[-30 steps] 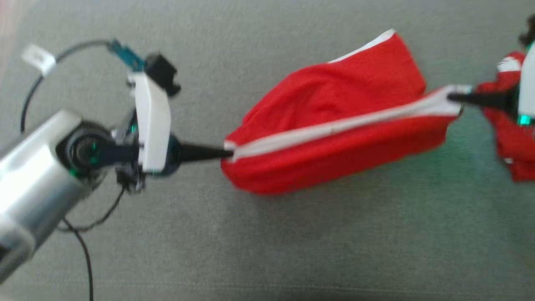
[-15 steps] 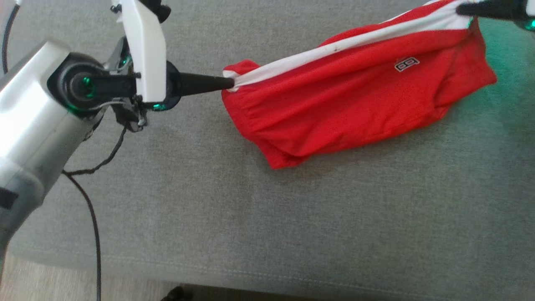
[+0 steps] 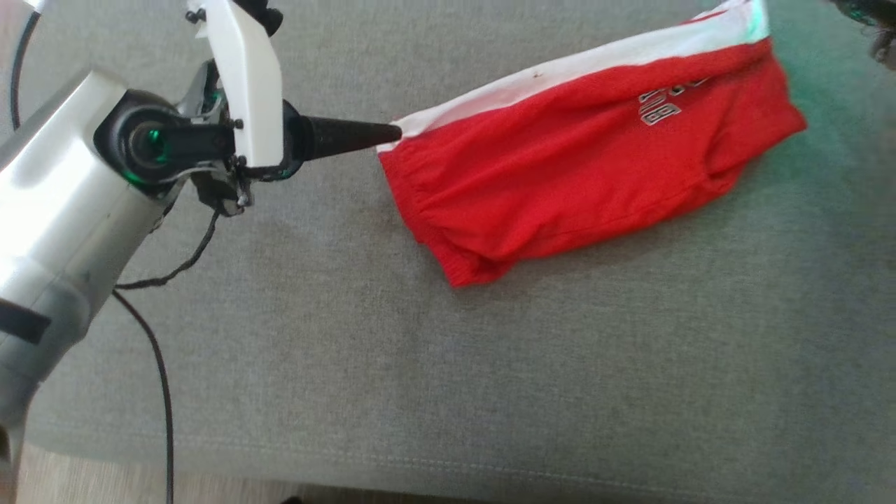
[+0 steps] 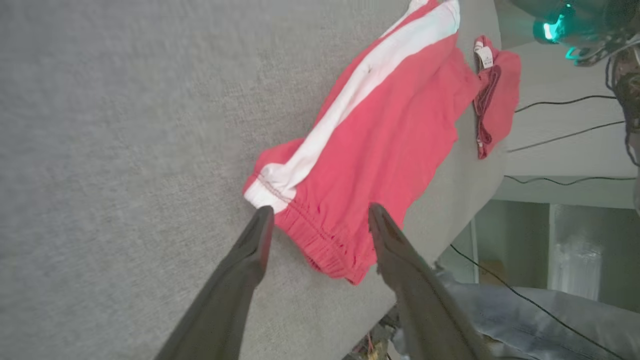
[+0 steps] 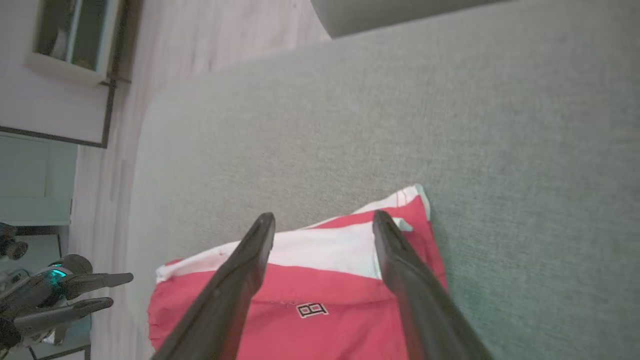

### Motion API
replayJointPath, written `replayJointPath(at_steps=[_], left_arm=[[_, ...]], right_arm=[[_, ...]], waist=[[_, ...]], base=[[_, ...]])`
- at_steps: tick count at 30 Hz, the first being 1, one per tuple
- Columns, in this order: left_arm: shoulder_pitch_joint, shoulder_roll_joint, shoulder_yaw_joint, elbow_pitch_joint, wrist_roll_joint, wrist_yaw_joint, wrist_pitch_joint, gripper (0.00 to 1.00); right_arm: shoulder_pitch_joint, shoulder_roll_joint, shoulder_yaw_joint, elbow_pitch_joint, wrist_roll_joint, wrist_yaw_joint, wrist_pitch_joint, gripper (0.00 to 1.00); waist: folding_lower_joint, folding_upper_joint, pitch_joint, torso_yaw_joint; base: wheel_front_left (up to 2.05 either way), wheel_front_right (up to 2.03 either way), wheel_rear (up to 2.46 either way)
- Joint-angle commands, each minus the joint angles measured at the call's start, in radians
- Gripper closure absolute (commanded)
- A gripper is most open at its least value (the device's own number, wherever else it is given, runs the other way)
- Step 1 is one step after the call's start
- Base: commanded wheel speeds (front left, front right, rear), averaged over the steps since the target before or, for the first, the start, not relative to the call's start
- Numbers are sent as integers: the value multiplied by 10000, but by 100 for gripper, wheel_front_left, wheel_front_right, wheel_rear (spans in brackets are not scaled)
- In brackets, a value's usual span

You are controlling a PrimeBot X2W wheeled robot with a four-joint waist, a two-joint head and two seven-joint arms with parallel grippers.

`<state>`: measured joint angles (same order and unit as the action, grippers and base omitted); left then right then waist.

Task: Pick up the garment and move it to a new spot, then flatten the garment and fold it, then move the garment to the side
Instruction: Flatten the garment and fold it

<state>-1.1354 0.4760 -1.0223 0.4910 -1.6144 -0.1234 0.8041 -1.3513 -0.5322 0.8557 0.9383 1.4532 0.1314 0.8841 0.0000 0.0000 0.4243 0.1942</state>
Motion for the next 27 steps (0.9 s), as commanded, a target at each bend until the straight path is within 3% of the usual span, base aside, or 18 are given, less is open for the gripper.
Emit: replayJointPath(at_steps=[1,4,9,11,12,16,18,23,27], left_arm=[[-445,613,479,-212,327,-59,-364,0],[-318,903,479,-693,1218,-67,-1579,0],[307,1261,612,-871,3363,109,-5126,0],[731,1237,774,-939,4014,633,-6608,0],[731,1237,774,-939,4014,633,-6608,0],[1782,1175,1123,-1317,5066,1980,-9373,0],[2411,1125,1268,-1551,5448,2695,-10254,0],[4058,582,2529,-2683,6573,4147,-10648,0],[5896,-174,3831,-3799,7868,4499,-10655,0]], right_arm=[[319,22,-221,-533,107,-7,-404,0],[928,-140,-612,-1596,165,-7,-1864,0],[2464,-573,-1064,-3715,-517,-7,-5484,0],[3118,-710,-1176,-4258,-877,-7,-6884,0],[3118,-710,-1176,-4258,-877,-7,-6884,0],[4351,-617,-1376,-4313,-1377,-7,-9034,0],[4862,-480,-1452,-4033,-1635,-7,-9900,0],[5647,-152,-1205,-3011,-2046,-7,-10336,0],[5449,-28,-867,-1722,-2475,-7,-9849,0]], waist=[[0,0,-412,-130],[0,0,-870,-246],[0,0,-1573,-386],[0,0,-1774,-404],[0,0,-1774,-404],[0,0,-2088,-421],[0,0,-2224,-375],[0,0,-2313,-133],[0,0,-2219,189]], base=[[0,0,0],[0,0,0],[0,0,0],[0,0,0],[0,0,0],[0,0,0],[0,0,0],[0,0,0],[0,0,0]])
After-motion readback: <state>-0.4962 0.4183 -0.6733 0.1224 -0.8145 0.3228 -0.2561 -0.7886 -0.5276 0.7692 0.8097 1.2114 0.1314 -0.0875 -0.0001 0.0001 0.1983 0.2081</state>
